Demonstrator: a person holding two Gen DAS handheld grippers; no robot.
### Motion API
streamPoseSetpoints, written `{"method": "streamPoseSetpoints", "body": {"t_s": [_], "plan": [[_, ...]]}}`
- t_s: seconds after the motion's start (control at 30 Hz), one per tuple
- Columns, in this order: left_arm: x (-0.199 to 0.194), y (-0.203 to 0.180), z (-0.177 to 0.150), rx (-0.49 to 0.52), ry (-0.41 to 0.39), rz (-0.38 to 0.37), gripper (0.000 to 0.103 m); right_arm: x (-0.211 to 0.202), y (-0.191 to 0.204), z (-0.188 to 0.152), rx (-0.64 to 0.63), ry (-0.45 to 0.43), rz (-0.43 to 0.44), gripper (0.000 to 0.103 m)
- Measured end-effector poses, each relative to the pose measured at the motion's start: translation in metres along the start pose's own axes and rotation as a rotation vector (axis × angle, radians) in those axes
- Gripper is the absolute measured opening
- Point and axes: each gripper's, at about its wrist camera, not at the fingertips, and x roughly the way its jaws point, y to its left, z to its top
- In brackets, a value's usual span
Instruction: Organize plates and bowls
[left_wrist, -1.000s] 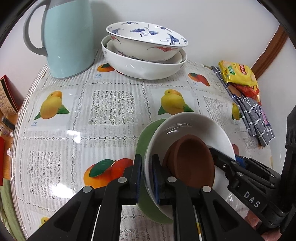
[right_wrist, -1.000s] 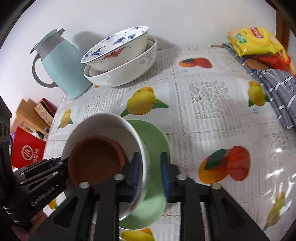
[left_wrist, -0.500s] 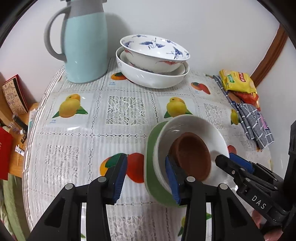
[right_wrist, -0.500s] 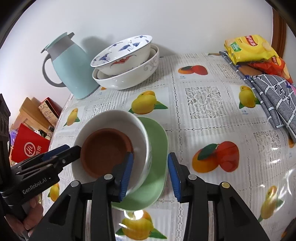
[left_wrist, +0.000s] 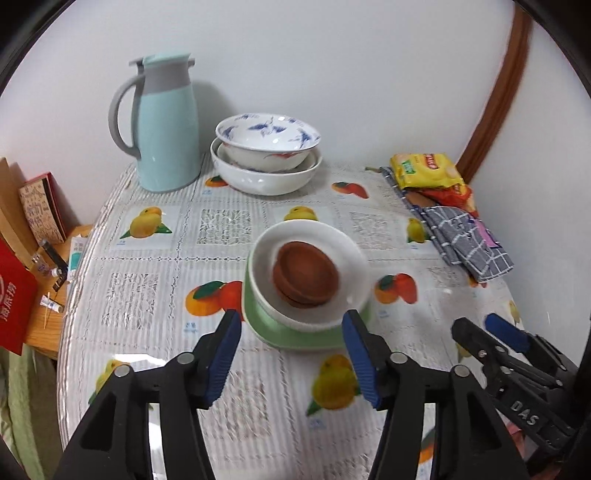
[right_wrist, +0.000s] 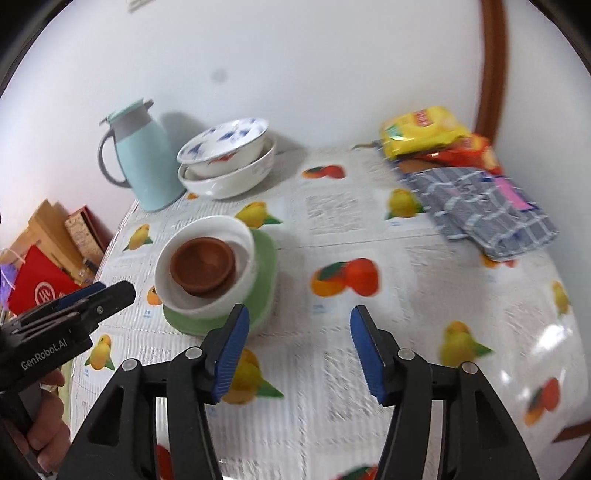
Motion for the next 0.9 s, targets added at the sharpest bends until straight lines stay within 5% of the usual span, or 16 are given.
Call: {"method": "streamPoseSetpoints", "body": {"t_s": [0.23,0.33,0.43,0.9], "plan": [[-0.041,-0.030,-0.026,0.036,-0.081,0.043,0.069,-0.057,-0.021,-0.023,0.010,-0.071,-0.063,0.070],[-0.054,-0.040,-0.036,0.042,-0.097,0.054,0.075,-0.076,-0.027,-0.033,0.015,-0.096,-0.069,0.088],[-0.065,-0.049,-0.046,0.053,-0.110,0.060,0.076,-0.092,-0.030,-0.045,-0.001,-0.124,-0.091,0.096],[-0.105,-0.080,-0.094,0.092,-0.165,0.091,0.094,-0.144,-0.054,-0.097,0.015,-0.169,-0.136,0.097]]}}
